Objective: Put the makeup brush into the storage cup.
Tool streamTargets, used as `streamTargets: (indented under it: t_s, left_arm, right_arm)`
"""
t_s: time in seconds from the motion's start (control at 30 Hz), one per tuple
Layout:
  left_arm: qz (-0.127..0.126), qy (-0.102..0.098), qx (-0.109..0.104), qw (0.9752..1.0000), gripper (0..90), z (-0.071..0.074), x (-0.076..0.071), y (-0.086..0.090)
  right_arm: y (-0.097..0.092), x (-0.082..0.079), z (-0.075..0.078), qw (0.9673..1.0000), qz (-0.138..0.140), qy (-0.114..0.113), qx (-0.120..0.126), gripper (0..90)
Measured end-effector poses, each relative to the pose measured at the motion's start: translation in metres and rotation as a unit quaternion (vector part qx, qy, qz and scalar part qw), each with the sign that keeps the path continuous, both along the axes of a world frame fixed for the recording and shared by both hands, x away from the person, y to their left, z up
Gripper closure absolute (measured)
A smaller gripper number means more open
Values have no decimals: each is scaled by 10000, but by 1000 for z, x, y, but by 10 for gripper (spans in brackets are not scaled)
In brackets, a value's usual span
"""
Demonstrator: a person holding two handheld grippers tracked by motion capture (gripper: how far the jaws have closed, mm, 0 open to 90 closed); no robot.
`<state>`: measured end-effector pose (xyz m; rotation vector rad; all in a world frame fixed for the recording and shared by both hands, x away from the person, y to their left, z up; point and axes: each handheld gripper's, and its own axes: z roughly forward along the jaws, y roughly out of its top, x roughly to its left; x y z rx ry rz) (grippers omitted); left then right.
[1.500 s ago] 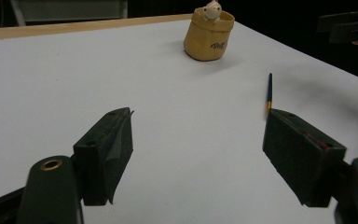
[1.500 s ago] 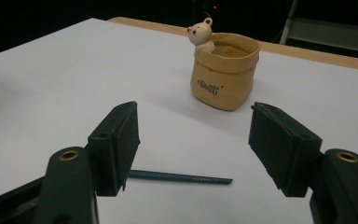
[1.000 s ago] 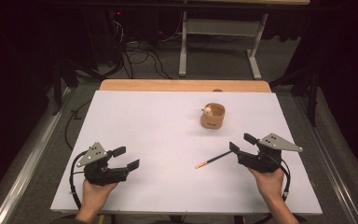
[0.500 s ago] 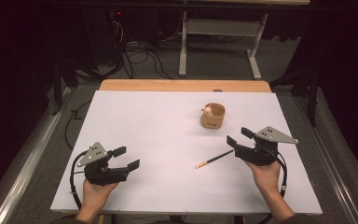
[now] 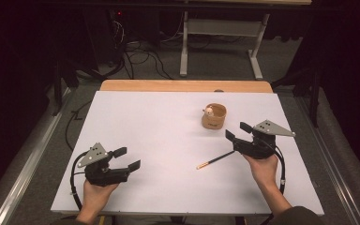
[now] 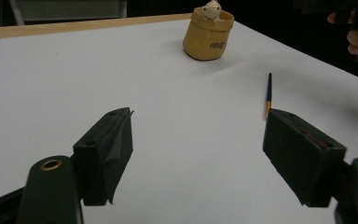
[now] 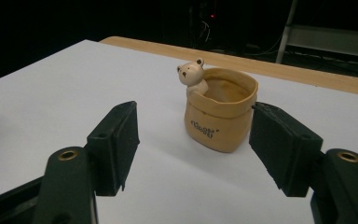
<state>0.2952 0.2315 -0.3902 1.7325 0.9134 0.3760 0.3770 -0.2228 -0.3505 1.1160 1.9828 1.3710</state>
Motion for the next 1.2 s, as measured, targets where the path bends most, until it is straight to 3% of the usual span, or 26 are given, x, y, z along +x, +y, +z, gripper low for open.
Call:
streamTargets:
  t_s: [0.4, 0.87, 1.2]
  left_arm:
    - [-7, 2, -6, 10000, 248, 0, 0, 0]
    - [-11, 2, 8, 10000, 248, 0, 0, 1]
    - [-14, 13, -3, 10000, 248, 0, 0, 0]
  right_arm:
    - [12, 17, 6, 9999, -61, -84, 22, 351]
    - [24, 32, 6, 9999, -15, 126, -83, 348]
    - [26, 33, 13, 9975, 109, 476, -510, 369]
